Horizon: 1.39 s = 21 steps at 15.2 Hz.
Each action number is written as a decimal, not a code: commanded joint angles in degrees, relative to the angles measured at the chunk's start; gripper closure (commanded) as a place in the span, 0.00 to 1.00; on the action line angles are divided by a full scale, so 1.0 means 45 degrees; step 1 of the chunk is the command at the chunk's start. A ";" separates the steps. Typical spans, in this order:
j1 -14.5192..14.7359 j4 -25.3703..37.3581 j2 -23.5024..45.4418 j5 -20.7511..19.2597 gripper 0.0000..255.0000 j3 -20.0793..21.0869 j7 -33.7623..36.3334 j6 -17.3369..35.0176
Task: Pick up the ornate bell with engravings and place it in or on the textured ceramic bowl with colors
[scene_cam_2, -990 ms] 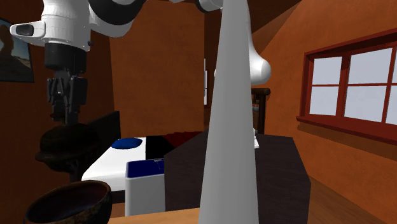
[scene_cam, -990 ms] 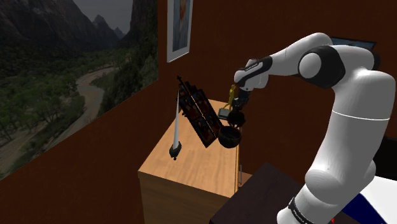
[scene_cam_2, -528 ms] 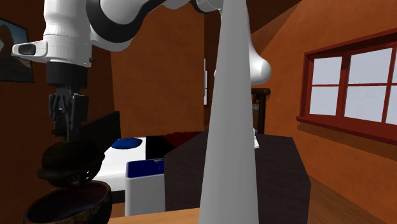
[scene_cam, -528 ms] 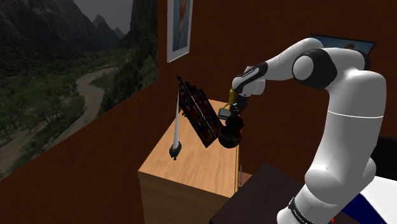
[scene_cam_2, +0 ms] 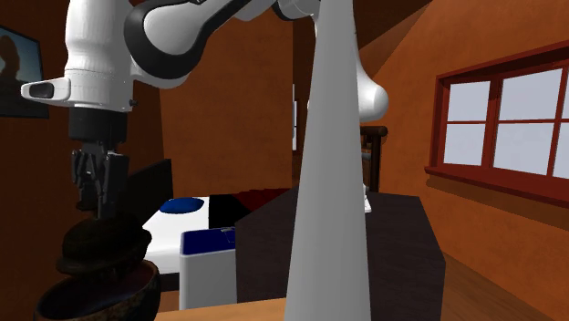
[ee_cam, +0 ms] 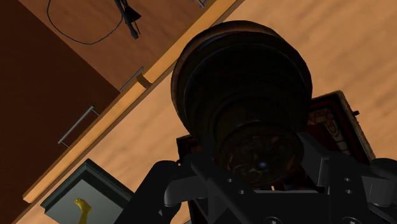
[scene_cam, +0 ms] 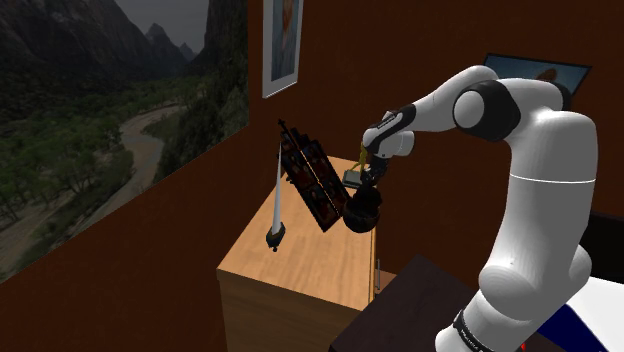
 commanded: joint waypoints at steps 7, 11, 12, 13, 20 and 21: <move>-0.0004 -0.0004 -0.0003 0.0005 0.00 0.0001 -0.0008 0.0020; 0.0047 -0.0002 -0.0327 -0.0133 0.00 -0.0074 0.0085 -0.0296; 0.0093 0.0012 -0.0644 -0.0268 0.00 -0.0144 0.0175 -0.0616; 0.0134 0.0044 -0.0951 -0.0402 0.00 -0.0207 0.0262 -0.0942; 0.0159 0.0082 -0.1185 -0.0506 0.00 -0.0248 0.0331 -0.1205; 0.0159 0.0082 -0.1185 -0.0506 0.00 -0.0248 0.0331 -0.1205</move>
